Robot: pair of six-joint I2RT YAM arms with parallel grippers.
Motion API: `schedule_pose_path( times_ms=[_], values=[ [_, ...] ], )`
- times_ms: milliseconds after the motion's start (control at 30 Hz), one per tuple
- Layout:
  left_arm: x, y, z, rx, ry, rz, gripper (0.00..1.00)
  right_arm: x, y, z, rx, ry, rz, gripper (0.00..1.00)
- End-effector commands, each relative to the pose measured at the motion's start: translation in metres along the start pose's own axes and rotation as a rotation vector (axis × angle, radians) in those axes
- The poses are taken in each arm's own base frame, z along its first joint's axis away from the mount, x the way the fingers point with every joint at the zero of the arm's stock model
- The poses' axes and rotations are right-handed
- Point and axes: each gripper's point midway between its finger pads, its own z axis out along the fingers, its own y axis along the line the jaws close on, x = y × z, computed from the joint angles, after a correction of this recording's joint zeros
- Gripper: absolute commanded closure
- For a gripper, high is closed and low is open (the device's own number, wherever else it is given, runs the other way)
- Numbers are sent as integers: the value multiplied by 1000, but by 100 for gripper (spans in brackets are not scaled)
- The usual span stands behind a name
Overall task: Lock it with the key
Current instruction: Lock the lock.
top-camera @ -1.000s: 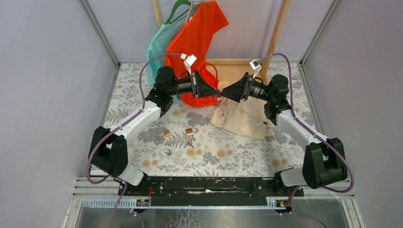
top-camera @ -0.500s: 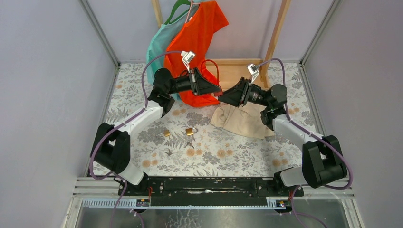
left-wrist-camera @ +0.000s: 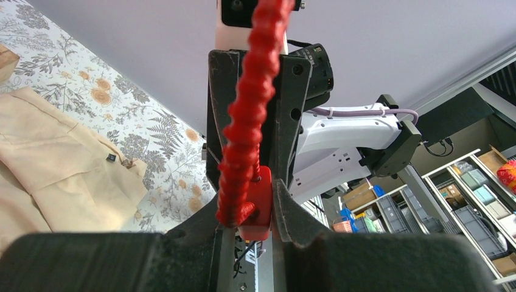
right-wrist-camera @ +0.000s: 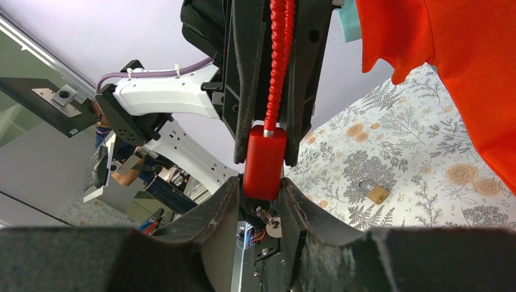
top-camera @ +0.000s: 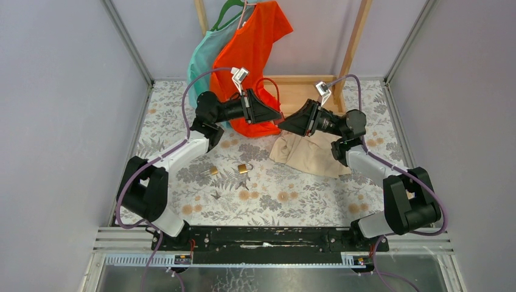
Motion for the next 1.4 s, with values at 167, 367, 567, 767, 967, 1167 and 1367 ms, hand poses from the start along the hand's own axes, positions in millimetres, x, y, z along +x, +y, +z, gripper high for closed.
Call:
schedule_pose_path(
  times_ms=[167,367,567,767,967,1167,1367],
  values=[
    [-9,-16,-4,41,-37,74,100,3,17,-2,-57,15,-97,66],
    [-10,-18,-4,41,-38,83,100,4,18,-2,-58,19,-105,65],
    [-9,-17,-5,32,-36,87,100,6,18,-3,-55,21,-108,67],
    [-10,-9,-5,-5,-45,63,100,5,18,-2,-57,27,-121,78],
    [-10,24,-4,-164,-60,-23,100,2,5,1,-8,49,-126,100],
    [-2,62,-13,-358,-70,-152,100,0,-20,3,102,77,-120,100],
    [2,80,-17,-454,-74,-221,100,2,-58,-2,282,121,-136,100]
  ],
)
